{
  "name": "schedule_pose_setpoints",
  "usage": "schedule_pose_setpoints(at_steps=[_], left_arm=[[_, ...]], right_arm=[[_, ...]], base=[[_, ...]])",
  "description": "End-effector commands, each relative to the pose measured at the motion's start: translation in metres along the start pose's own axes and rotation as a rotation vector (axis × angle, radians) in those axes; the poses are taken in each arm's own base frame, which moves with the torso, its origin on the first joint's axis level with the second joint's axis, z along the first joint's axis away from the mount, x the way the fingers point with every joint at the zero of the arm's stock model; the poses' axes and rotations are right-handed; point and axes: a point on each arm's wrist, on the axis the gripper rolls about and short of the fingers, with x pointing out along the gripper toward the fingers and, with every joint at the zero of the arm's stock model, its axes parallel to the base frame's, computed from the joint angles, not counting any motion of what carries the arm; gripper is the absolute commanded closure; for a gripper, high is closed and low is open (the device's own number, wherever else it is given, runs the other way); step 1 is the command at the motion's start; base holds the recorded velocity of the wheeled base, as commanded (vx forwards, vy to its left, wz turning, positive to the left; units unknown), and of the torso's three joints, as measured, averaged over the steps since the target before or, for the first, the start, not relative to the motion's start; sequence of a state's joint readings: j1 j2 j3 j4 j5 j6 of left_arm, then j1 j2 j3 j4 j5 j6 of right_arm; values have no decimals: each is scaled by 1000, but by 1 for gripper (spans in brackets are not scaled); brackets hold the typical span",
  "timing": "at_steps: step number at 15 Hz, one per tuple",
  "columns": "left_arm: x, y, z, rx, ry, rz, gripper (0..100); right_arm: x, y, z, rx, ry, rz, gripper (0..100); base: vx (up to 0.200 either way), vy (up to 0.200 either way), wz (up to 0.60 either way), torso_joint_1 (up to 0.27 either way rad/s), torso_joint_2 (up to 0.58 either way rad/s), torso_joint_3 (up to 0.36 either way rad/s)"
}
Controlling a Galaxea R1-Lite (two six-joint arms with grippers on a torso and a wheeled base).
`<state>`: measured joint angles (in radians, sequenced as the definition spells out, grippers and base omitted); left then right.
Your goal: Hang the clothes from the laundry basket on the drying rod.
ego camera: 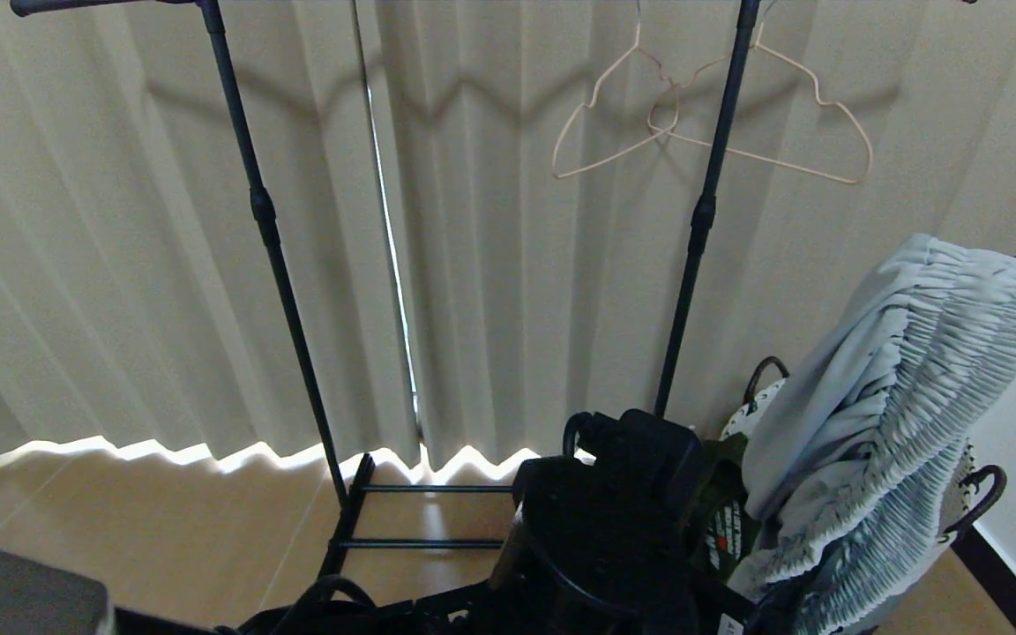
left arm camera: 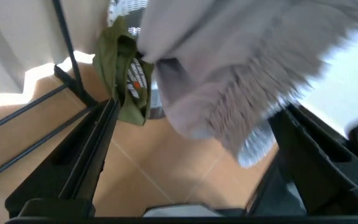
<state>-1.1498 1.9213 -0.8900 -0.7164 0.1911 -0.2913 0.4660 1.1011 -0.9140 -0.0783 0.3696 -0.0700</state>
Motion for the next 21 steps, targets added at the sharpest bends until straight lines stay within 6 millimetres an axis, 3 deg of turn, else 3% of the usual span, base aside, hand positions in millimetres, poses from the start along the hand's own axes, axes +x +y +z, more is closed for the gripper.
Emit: schedule_pose_setpoints(at_steps=[1, 6, 7, 11, 14, 17, 19, 20, 21], left_arm=[[15, 2, -11, 3, 25, 42, 0], [20, 12, -36, 28, 85, 147, 0], [18, 14, -39, 31, 96, 151, 100], [12, 15, -42, 39, 51, 197, 100], [-11, 12, -54, 121, -8, 198, 100], [-45, 27, -6, 110, -138, 227, 100], [-79, 39, 28, 89, -181, 271, 100], [-86, 42, 36, 83, -194, 279, 100], [-109, 52, 54, 66, -224, 323, 100]], right_arm=[[-1, 1, 1, -2, -4, 0, 100], [-8, 3, 4, -10, -25, -3, 100], [-9, 3, 5, -12, -30, -5, 100], [-8, 3, 5, -12, -28, -6, 100], [-6, 2, 3, -8, -18, -5, 100], [3, -1, 1, 1, 3, -5, 100], [14, -5, -1, 9, 25, -4, 100], [16, -6, -1, 8, 23, -4, 100], [27, -11, -1, 5, 15, -5, 100]], base=[[0, 0, 0, 0, 0, 0], [0, 0, 0, 0, 0, 0], [0, 0, 0, 0, 0, 0], [0, 0, 0, 0, 0, 0], [0, 0, 0, 0, 0, 0], [0, 0, 0, 0, 0, 0], [0, 0, 0, 0, 0, 0], [0, 0, 0, 0, 0, 0], [0, 0, 0, 0, 0, 0]])
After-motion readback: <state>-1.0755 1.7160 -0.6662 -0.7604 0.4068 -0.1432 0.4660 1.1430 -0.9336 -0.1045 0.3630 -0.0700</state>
